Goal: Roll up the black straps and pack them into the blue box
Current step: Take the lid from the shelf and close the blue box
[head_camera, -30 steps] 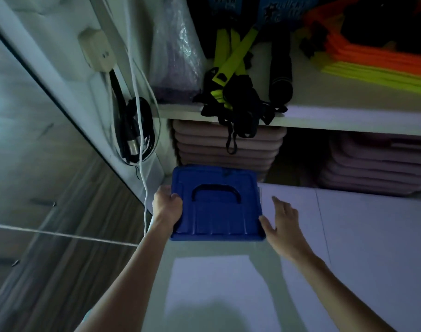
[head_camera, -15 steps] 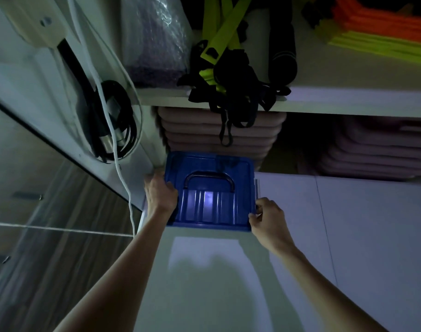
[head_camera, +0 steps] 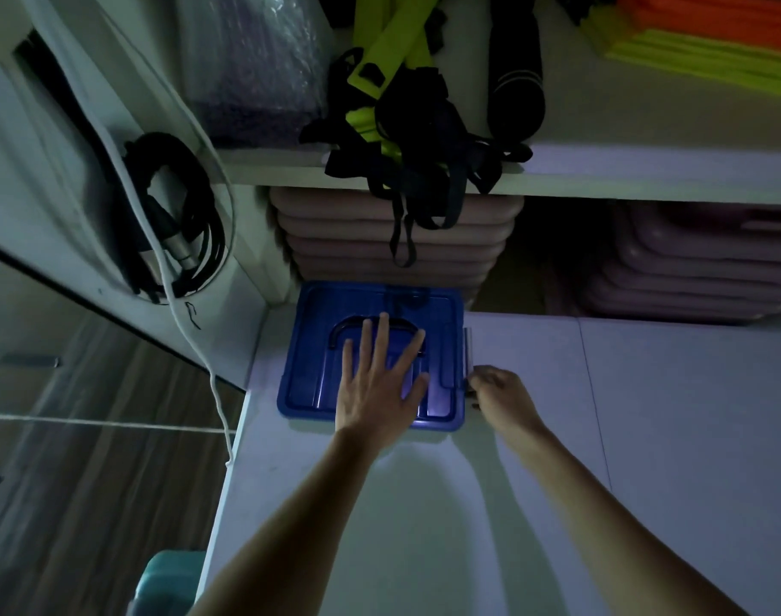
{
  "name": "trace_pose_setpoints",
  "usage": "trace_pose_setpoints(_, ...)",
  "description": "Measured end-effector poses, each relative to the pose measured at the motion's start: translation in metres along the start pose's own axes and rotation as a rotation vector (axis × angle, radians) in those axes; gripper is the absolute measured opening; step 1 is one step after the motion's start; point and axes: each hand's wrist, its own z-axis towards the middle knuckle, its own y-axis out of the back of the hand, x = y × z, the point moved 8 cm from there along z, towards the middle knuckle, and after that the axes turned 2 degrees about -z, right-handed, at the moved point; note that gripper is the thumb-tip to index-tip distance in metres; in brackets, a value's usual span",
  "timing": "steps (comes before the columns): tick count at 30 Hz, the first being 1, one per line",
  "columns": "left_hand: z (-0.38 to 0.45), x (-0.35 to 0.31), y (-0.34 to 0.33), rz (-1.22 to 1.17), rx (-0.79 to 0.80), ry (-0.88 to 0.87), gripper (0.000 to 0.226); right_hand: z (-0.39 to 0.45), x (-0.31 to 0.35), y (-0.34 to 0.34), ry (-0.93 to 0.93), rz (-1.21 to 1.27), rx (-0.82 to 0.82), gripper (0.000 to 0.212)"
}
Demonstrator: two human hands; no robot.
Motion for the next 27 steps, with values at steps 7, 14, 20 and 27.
trace_pose_setpoints(7, 0.002, -0.001, -0.001, 0.0, 0.007, 0.008, 0.063, 0.008, 0.009, 0.011, 0.032, 0.095, -0.101, 0.02)
trace_pose_setpoints(14, 0.002, -0.001, 0.0, -0.018, 0.007, 0.005, 0.062, 0.016, -0.007, -0.008, -0.206, 0.479, 0.124, 0.019)
trace_pose_setpoints(20, 0.002, -0.001, 0.0, -0.023, -0.002, 0.01, 0.063, 0.016, -0.008, -0.018, -0.267, 0.684, 0.27, 0.022)
trace_pose_setpoints(27, 0.004, -0.001, 0.0, -0.007, 0.001, 0.014, 0.063, 0.023, 0.001, -0.014, -0.183, 0.425, 0.162, 0.011)
